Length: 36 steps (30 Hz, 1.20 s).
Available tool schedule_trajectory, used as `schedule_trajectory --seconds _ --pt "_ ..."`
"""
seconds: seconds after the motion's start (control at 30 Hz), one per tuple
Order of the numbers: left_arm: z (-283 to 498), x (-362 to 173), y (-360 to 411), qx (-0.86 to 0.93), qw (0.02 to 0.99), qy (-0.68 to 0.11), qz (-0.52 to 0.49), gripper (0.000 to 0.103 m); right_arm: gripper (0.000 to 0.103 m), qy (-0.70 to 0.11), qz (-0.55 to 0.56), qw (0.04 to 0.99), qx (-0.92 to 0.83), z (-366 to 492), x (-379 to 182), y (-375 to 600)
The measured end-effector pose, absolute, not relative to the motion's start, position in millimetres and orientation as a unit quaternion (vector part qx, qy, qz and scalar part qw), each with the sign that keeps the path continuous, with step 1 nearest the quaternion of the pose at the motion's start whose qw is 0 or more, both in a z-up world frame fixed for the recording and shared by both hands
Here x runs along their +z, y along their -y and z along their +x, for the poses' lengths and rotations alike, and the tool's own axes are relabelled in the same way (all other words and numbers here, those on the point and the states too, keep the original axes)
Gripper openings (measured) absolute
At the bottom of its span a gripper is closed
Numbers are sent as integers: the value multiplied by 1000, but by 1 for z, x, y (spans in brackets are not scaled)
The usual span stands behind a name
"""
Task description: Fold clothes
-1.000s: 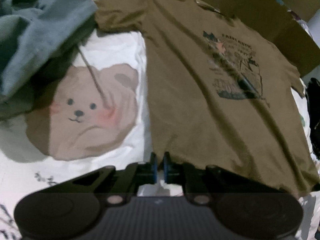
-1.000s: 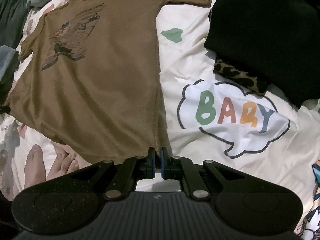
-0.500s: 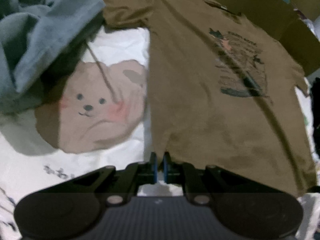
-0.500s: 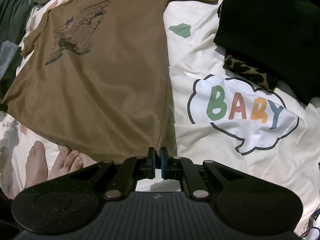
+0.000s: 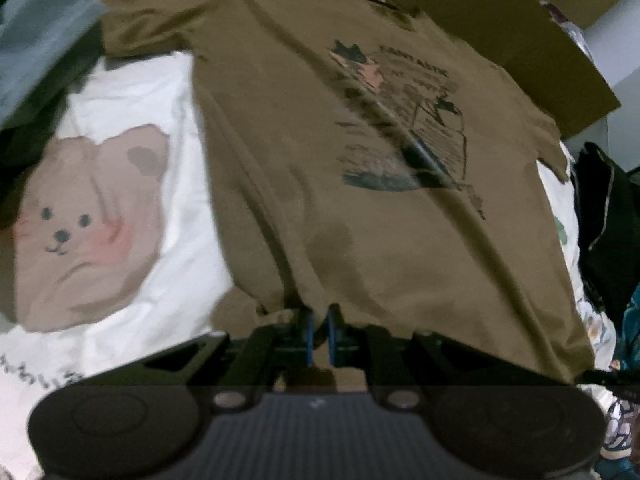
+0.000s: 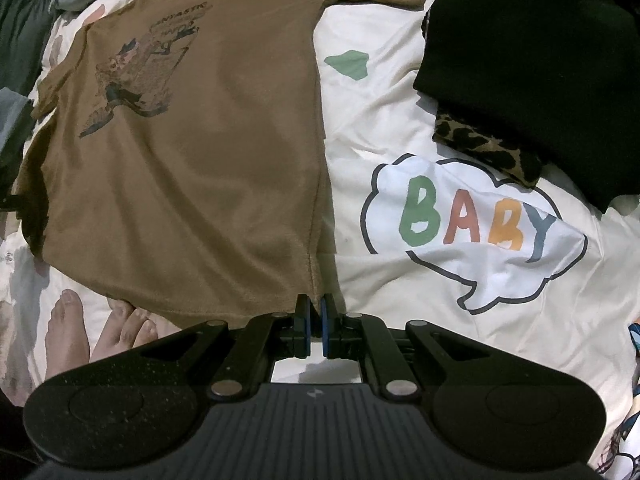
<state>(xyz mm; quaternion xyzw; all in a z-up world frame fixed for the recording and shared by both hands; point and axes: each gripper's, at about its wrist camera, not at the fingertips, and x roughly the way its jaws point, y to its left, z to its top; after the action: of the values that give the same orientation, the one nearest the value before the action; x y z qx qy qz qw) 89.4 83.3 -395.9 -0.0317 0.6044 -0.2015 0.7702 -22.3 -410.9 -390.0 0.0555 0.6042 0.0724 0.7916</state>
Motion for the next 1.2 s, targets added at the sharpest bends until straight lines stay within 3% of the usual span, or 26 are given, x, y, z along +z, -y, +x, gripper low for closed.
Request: schedule_trajectory --seconds 0.3,0.57,0.93,1.2 --pt "99 -430 -57 -208 757 -619 -30 17 3 -607 51 790 67 -20 -394 411" --pt "98 -416 -73 -233 760 -606 -44 33 3 -612 59 786 60 -22 -404 410" --pt "87 -376 -119 -226 796 -561 3 32 3 -611 59 788 52 -25 -406 414" --pt "87 -375 -118 -248 797 -537 120 32 3 -612 53 788 52 -25 -406 413"
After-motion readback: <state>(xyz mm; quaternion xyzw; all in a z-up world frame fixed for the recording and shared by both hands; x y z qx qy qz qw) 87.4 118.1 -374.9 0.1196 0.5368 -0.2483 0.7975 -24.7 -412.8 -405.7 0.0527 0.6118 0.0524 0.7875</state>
